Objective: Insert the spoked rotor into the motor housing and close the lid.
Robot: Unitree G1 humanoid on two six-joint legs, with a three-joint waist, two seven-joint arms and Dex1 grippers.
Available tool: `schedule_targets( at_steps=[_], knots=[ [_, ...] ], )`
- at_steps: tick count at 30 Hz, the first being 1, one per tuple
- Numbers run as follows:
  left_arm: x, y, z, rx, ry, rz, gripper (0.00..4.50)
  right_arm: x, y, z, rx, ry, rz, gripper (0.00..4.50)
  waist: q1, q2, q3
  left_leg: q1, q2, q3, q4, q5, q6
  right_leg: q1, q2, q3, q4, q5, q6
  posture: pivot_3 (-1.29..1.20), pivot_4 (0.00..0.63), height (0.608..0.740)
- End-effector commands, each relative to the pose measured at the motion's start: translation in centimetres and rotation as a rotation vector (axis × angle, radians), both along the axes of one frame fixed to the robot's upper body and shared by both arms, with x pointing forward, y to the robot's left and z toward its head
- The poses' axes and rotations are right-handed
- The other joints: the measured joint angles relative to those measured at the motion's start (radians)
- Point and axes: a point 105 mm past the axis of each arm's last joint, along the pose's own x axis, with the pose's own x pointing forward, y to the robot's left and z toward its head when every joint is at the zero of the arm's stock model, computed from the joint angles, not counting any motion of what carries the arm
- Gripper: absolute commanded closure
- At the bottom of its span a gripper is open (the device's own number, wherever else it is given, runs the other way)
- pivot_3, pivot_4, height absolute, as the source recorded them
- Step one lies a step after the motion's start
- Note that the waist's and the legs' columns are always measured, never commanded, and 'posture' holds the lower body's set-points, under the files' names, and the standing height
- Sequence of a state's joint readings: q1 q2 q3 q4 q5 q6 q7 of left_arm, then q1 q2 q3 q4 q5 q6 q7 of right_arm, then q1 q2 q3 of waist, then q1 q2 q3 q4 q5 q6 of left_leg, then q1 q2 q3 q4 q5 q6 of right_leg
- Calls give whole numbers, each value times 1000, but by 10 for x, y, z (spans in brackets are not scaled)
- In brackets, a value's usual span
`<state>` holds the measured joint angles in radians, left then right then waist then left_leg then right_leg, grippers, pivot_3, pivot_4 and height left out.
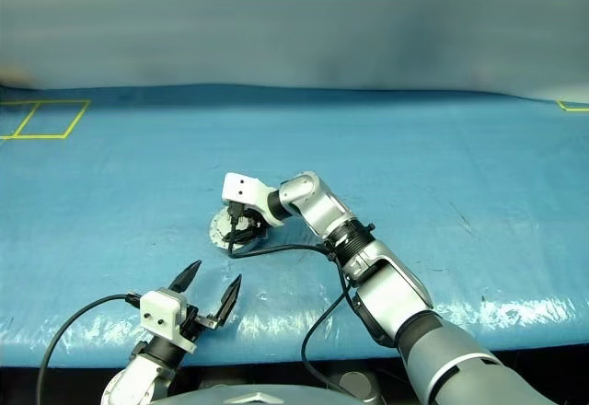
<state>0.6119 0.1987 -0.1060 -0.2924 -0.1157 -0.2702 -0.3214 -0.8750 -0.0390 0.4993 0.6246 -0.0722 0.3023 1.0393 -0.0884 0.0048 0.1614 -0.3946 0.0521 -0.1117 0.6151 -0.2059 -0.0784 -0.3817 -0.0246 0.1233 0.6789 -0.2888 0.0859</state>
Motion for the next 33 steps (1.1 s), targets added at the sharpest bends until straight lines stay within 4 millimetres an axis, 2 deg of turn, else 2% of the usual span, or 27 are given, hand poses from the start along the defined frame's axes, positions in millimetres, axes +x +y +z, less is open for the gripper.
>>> schedule_targets(
  at_steps=[1,5,8,12,16,21,26,29,33],
  knots=[
    [2,-1,14,6,-52,2,0,8,-32,-42,-171,47,-188,1476,1,0,-1,0,0,0,0,0,0,0,0,0,0,0,0,0,150,740],
    [1,-1,14,6,-50,7,0,6,-44,-52,-216,46,-338,1476,4,4,-7,0,0,0,-1,0,0,-1,0,0,0,0,0,0,150,740],
    [1,0,13,7,-49,7,0,-3,-47,-56,-215,49,-404,1476,10,5,-9,0,0,0,-1,0,-1,-1,-1,0,0,0,0,0,150,740],
    [2,0,12,10,-47,-1,0,-15,-46,-54,-174,72,-512,1476,15,3,-10,-1,-3,0,-1,-4,-6,-1,-4,0,-2,-1,0,0,150,740],
    [5,-1,11,13,-45,-19,0,-21,-49,-51,-155,53,-611,1476,21,2,-11,-4,-4,0,-3,-2,-3,-3,-5,0,-5,-1,0,0,150,740],
    [8,-1,11,18,-49,-29,0,-17,-56,-44,-167,-100,-656,1476,23,2,-10,-6,-4,0,-4,-2,-2,-4,-5,0,-7,-2,1,0,150,740],
    [8,-1,11,21,-47,-36,0,-10,-65,-45,-180,-137,-679,1476,25,0,-10,-6,-4,0,-3,-2,-2,-3,-6,0,-7,-2,1,0,150,740],
    [9,-2,12,20,-49,-35,0,0,-81,-52,-137,47,-899,1476,25,-1,-10,-6,-4,0,-3,-2,-3,-3,-6,0,-8,-2,1,0,150,740],
    [9,-3,13,18,-47,-34,0,-4,-83,-60,-112,229,-1028,1476,25,-3,-11,-6,-4,0,-3,-2,-3,-3,-6,0,-8,-2,1,0,150,740]
  ],
)
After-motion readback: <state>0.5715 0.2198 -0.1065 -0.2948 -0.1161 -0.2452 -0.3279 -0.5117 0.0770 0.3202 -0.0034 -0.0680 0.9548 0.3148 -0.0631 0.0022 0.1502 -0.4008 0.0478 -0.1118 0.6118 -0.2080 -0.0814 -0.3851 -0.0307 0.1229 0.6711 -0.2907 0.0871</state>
